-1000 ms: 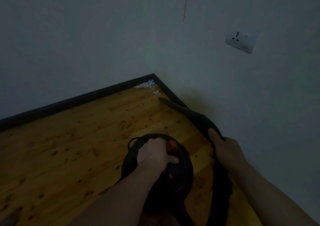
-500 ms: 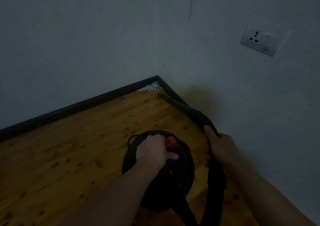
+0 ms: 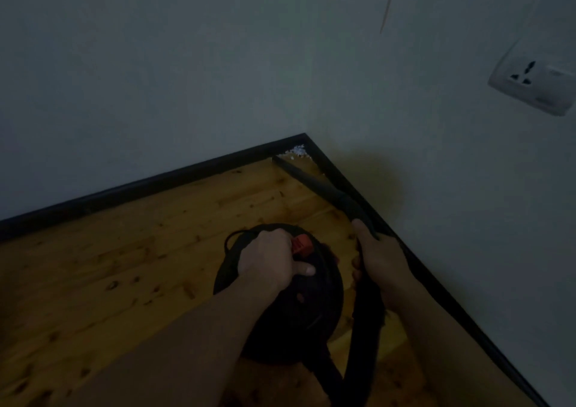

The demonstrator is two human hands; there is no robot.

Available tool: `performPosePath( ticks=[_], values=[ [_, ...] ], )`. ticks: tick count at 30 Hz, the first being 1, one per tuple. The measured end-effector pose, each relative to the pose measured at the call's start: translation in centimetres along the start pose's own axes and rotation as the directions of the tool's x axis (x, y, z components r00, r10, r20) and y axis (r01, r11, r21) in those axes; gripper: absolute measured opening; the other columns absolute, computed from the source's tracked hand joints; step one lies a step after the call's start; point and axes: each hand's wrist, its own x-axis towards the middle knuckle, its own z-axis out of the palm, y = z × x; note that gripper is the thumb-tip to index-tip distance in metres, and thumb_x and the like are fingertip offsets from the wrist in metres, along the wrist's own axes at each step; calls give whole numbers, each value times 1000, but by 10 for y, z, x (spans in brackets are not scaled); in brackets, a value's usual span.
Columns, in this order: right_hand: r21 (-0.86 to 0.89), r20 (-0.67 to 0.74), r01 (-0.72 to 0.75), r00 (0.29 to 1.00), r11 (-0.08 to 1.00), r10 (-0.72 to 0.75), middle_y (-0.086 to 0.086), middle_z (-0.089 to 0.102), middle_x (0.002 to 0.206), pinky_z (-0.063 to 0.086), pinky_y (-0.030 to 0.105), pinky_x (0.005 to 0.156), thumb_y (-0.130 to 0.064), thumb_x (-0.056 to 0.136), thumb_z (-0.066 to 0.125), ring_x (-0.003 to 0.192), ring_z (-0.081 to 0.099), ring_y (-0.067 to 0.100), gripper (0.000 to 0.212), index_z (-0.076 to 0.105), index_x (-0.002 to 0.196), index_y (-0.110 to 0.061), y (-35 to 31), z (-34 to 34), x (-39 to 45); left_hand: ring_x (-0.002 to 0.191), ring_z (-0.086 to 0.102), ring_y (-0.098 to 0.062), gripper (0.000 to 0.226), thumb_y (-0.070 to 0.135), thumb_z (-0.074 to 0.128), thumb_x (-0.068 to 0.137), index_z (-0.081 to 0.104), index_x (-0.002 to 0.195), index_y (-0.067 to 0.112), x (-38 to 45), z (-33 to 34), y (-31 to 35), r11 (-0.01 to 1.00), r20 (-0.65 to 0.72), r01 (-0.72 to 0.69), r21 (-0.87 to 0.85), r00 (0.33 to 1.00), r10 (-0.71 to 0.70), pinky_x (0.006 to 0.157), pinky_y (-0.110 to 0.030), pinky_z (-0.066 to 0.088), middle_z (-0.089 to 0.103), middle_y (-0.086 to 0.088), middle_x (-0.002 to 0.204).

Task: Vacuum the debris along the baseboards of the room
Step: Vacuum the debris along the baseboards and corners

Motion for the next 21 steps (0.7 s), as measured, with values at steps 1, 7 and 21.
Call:
performPosePath(
  ticks=[1, 7, 21],
  values=[
    [-1, 12, -3, 1000, 1000, 3, 4, 48, 53, 44, 36, 54, -54, 101, 56, 45, 48, 21, 49, 51, 73, -13, 0, 2, 2, 90, 66, -19, 57, 63, 87, 66, 70, 104, 25, 2, -3, -2, 1000, 0, 5, -3, 1000, -5, 76, -37, 56, 68, 5, 95],
    [33, -18, -30, 999, 999, 31, 5, 50, 54, 46, 40, 60, -55, 100, 58, 49, 49, 22, 48, 55, 80, -11, 2, 12, 9, 87, 66, -17, 58, 67, 88, 62, 73, 103, 28, 12, -10, -11, 1000, 23, -21, 0, 999, 21, 75, -37, 57, 69, 7, 92],
    [159, -122, -70, 988, 985, 90, 4, 45, 50, 41, 27, 42, -48, 103, 57, 39, 42, 18, 44, 50, 80, -10, -5, 0, 2, 79, 65, -13, 43, 64, 88, 63, 65, 81, 32, 25, -19, -10, 997, 51, -75, 9, 996, 75, 60, -30, 45, 67, 10, 81]
  ],
)
